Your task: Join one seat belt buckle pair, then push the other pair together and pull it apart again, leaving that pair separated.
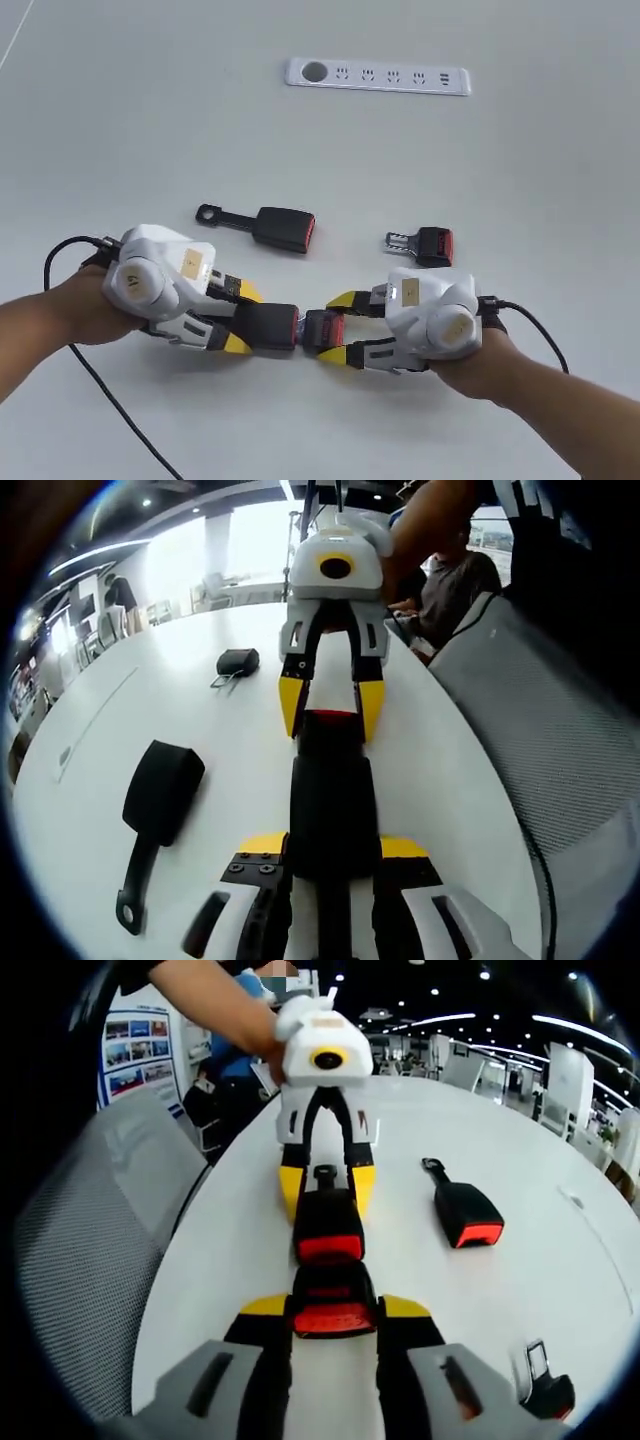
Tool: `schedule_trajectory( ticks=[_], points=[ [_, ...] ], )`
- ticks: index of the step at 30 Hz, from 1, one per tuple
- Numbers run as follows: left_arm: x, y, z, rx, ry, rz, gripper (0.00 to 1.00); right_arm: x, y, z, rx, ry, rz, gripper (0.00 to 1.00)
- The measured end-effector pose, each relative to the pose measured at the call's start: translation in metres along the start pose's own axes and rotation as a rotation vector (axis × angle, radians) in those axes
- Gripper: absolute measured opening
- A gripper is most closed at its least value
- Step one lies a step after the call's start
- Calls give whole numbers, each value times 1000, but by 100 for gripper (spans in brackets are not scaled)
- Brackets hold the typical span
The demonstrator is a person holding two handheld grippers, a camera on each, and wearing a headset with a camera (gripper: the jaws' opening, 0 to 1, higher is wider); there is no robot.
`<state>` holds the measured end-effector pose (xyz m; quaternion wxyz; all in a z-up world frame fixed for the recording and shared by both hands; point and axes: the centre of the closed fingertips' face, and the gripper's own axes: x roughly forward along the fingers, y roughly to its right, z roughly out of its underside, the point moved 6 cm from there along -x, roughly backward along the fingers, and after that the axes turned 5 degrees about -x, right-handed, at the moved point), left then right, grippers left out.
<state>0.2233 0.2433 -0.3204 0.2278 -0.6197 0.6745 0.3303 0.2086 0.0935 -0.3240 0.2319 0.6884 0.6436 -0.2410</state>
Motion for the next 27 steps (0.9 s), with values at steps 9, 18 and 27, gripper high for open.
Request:
schedule_trajectory(
  ticks=[9,18,27],
  points=[
    [-1,2,-2,4,-1,2,30,1,0,0,8,7,1,30],
    [1,-1,0,1,-43,1,32,2,0,-2,26,-4,-2,32],
    [4,-1,0,-3,-89,-19,34,2,-5,-8,3,-48,21,37]
  ],
)
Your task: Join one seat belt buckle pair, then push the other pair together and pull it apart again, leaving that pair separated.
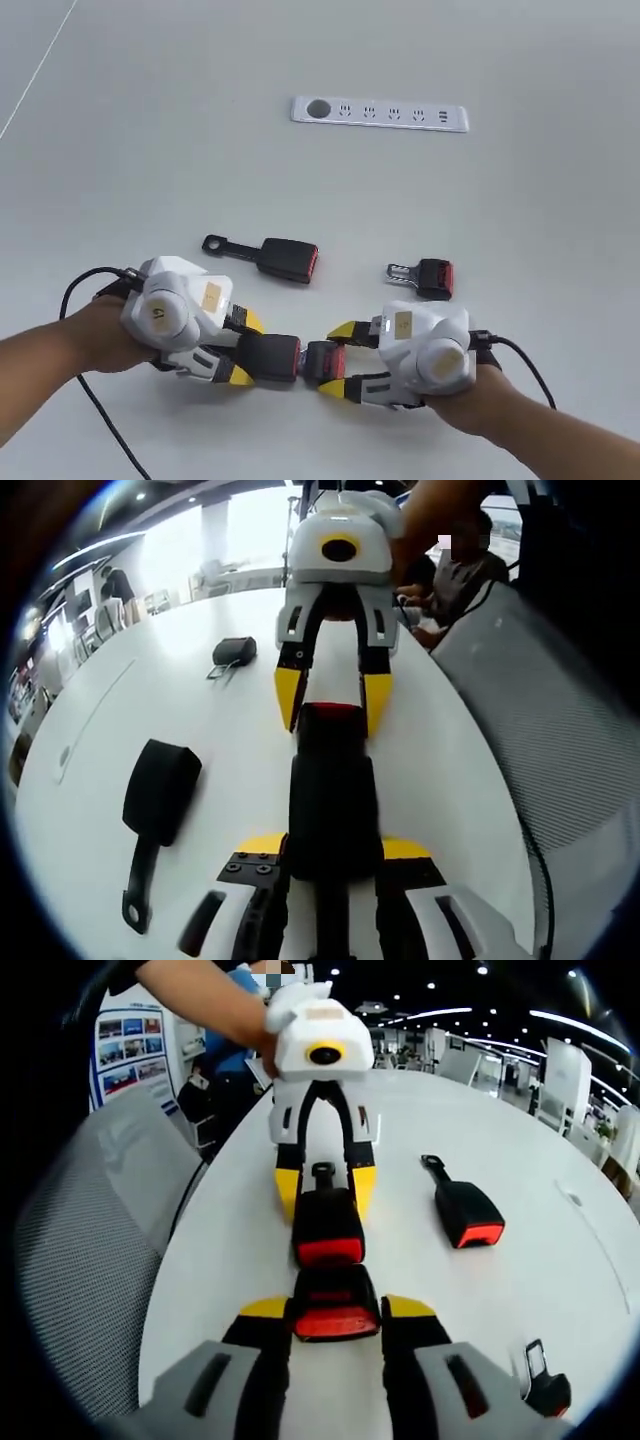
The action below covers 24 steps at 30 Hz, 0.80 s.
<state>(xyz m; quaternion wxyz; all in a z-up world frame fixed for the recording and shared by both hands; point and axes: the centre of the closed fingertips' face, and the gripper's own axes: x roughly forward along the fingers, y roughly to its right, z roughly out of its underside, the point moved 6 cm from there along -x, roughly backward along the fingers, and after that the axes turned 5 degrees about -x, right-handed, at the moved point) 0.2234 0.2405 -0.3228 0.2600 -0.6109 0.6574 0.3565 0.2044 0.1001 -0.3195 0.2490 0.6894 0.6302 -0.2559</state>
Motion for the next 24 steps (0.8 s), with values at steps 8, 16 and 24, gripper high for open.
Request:
schedule_trajectory(
  ticks=[8,16,24],
  points=[
    [-13,-1,-4,-55,-2,-113,58,-13,5,-17,47,30,79,75],
    [-37,0,-23,-85,87,-170,68,-41,13,-18,85,74,128,73],
    [-57,-28,-29,-30,60,-218,69,-83,50,7,162,62,204,73]
  ],
)
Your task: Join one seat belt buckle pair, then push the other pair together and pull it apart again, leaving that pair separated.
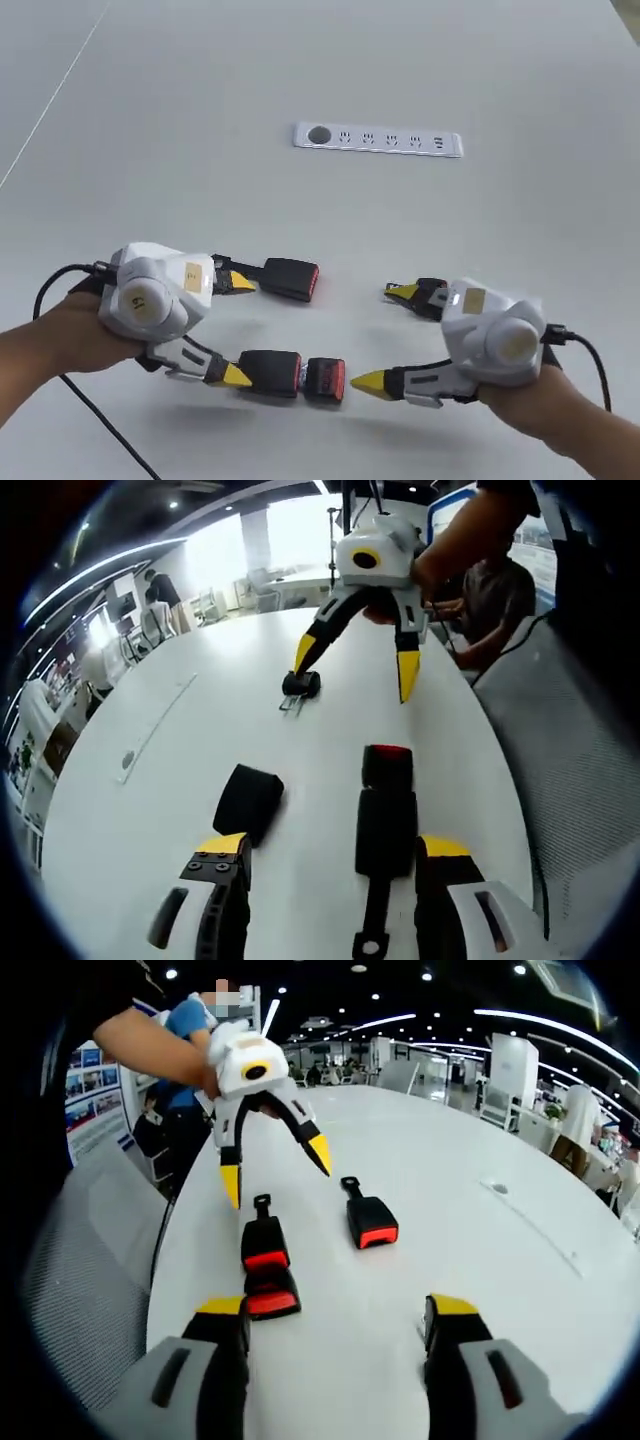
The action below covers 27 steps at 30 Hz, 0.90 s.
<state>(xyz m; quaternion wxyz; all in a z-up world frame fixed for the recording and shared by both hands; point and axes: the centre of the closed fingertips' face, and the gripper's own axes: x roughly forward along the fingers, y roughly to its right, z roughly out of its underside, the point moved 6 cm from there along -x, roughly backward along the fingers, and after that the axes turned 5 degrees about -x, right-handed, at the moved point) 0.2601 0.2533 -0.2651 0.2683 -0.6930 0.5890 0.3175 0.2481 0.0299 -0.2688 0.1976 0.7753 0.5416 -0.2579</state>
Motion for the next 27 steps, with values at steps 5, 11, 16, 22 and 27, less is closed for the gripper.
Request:
schedule_trajectory(
  ticks=[5,11,16,22,27],
  points=[
    [-2,-27,-14,52,-7,0,68,-15,32,17,44,-27,-17,71],
    [8,-52,-21,87,-38,22,68,-22,62,27,32,-60,-11,69],
    [18,-66,-19,108,-56,56,68,-17,71,38,34,-82,-42,70],
    [37,-68,-12,132,-85,104,66,-11,80,54,29,-119,-78,69],
    [55,-75,-6,128,-96,111,61,-6,84,63,7,-163,-112,67]
  ],
)
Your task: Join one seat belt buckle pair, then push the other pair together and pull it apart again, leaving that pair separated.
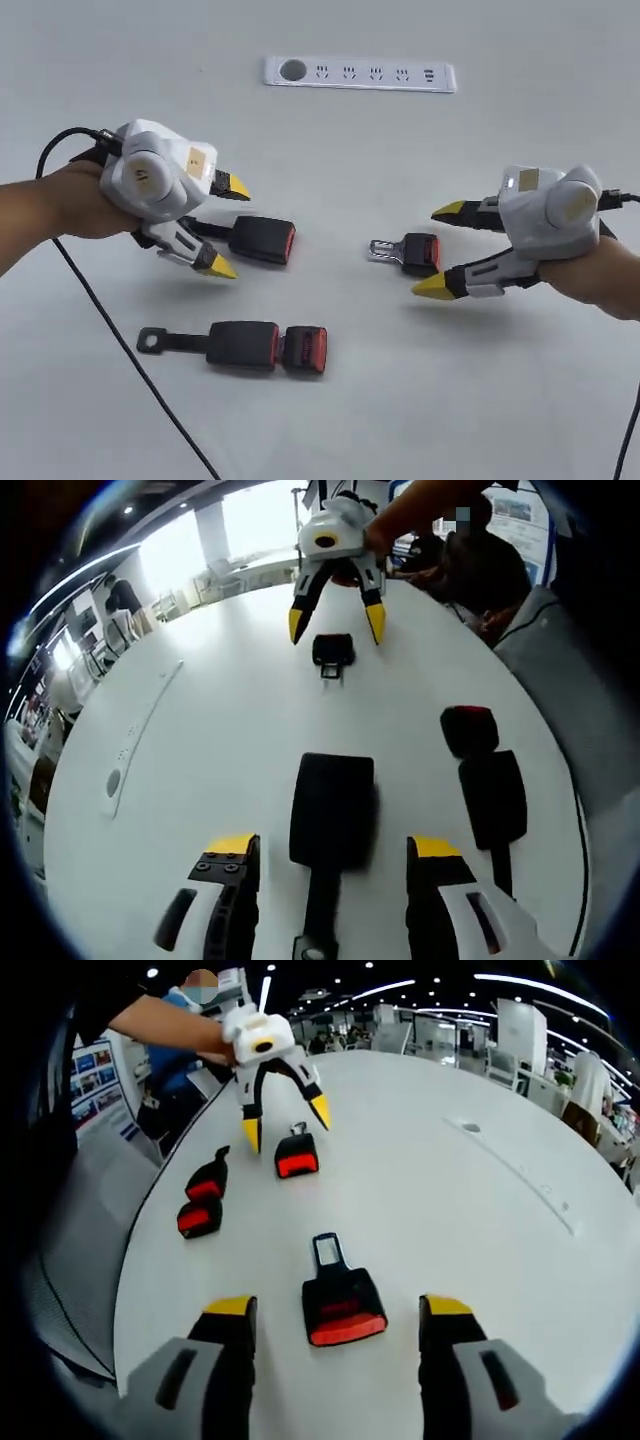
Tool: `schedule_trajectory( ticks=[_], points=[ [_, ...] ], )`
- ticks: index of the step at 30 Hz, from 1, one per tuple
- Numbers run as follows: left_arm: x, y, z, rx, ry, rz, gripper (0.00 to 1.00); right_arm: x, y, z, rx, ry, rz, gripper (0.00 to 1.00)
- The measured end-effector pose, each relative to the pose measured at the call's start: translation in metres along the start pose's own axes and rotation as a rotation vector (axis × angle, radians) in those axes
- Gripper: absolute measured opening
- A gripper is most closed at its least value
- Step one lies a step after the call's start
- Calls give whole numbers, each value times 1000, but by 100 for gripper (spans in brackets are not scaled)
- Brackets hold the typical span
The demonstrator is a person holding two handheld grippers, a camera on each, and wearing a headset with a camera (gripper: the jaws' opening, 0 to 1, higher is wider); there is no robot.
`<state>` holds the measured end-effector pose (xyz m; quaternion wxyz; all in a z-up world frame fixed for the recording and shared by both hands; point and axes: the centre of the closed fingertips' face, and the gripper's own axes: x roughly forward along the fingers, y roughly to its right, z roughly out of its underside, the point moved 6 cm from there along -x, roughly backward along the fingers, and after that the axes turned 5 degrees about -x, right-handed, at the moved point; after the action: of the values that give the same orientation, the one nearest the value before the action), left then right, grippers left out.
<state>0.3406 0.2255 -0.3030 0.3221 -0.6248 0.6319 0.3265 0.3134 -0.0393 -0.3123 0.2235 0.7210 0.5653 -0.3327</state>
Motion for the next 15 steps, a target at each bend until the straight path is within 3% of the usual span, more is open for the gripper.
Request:
schedule_trajectory(
  ticks=[5,6,7,8,9,11,13,15],
  points=[
    [10,-1,5,-18,3,20,55,4,2,1,-17,2,-16,64],
    [11,0,4,-32,24,45,53,6,0,3,-18,-3,-38,63],
    [10,-2,5,-39,22,33,52,8,-2,4,-19,-13,-51,62],
    [10,-3,5,-51,28,38,52,12,1,1,-72,18,-37,62],
    [10,-4,6,-52,38,32,51,14,2,3,-48,-9,-41,61],
    [10,-3,5,-53,40,32,51,12,2,1,-43,-3,-52,61],
    [10,-3,6,-51,41,33,50,14,1,1,-91,-10,-61,59],
    [10,-2,5,-40,42,42,46,15,-1,1,-83,-12,-67,57]
  ],
)
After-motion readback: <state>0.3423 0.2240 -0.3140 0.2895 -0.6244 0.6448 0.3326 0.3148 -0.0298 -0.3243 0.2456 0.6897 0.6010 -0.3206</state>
